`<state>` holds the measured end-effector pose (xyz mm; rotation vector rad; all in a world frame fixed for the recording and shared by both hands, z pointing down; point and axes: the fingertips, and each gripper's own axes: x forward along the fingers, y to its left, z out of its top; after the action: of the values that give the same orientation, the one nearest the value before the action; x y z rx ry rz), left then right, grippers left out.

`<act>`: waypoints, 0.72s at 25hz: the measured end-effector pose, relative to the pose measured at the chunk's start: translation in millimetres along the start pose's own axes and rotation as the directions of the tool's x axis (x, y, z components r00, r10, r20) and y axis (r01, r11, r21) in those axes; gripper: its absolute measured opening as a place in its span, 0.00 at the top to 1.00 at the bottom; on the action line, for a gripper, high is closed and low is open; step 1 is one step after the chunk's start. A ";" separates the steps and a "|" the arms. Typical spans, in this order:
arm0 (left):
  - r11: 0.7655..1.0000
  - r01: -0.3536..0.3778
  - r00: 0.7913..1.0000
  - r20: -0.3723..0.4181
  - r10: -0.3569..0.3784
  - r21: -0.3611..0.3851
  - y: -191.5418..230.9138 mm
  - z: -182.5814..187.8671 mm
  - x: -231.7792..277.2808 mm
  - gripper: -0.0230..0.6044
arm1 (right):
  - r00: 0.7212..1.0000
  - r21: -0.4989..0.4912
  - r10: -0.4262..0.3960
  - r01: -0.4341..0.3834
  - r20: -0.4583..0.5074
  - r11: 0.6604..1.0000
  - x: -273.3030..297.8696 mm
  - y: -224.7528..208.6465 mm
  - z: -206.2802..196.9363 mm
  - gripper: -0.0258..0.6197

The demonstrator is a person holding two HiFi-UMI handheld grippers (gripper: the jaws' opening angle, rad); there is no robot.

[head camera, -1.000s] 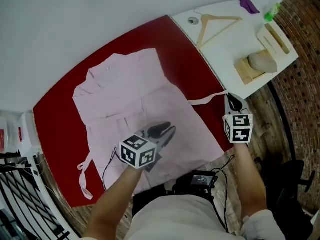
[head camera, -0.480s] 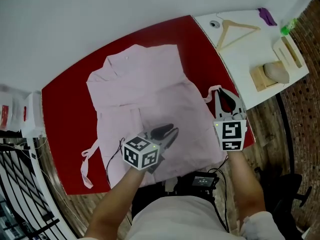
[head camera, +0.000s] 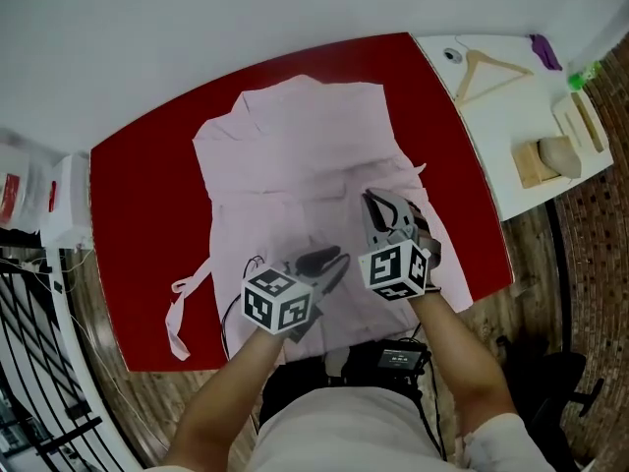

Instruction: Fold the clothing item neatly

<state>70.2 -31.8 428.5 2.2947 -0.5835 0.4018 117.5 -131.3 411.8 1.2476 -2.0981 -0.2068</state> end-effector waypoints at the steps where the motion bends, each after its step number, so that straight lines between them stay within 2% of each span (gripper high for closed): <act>1: 1.000 -0.006 1.000 0.001 0.006 -0.008 3.7 -2.6 -4.2 0.82 | 0.999 -0.022 0.043 -0.044 -0.025 0.999 7.9 16.8 -4.7 0.92; 5: 0.999 -0.026 1.000 0.007 0.026 -0.032 16.8 -9.4 -17.2 0.82 | 0.971 -0.049 0.204 -0.212 -0.125 0.976 27.3 66.3 -27.2 0.91; 7: 0.999 -0.032 0.999 0.009 0.032 -0.041 22.4 -11.7 -21.2 0.82 | 0.963 -0.035 0.235 -0.241 -0.131 0.970 28.1 72.1 -29.9 0.80; 10: 0.998 -0.036 0.999 0.012 0.036 -0.054 27.6 -14.6 -24.6 0.82 | 0.966 0.002 0.233 -0.235 -0.114 0.972 23.2 64.9 -28.5 0.77; 12: 0.998 -0.035 0.999 0.016 0.036 -0.059 29.3 -15.6 -25.7 0.82 | 0.975 0.072 0.193 -0.186 -0.109 0.980 17.8 47.1 -32.1 0.77; 14: 0.997 -0.033 0.999 0.021 0.035 -0.065 30.7 -15.6 -26.3 0.82 | 0.983 0.191 0.121 -0.093 -0.141 0.977 13.9 19.4 -47.2 0.77; 16: 0.997 -0.032 0.999 0.025 0.034 -0.071 31.7 -15.5 -27.1 0.82 | 0.977 0.321 0.049 0.021 -0.208 0.947 12.0 -10.4 -71.9 0.77; 18: 0.997 -0.030 0.999 0.027 0.032 -0.075 31.9 -15.6 -27.9 0.82 | 0.963 0.429 -0.009 0.129 -0.271 0.894 11.4 -37.0 -96.8 0.77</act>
<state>28.2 -32.8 445.2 2.2254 -0.6384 0.3571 200.8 -141.2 473.7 1.5192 -1.9252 0.4136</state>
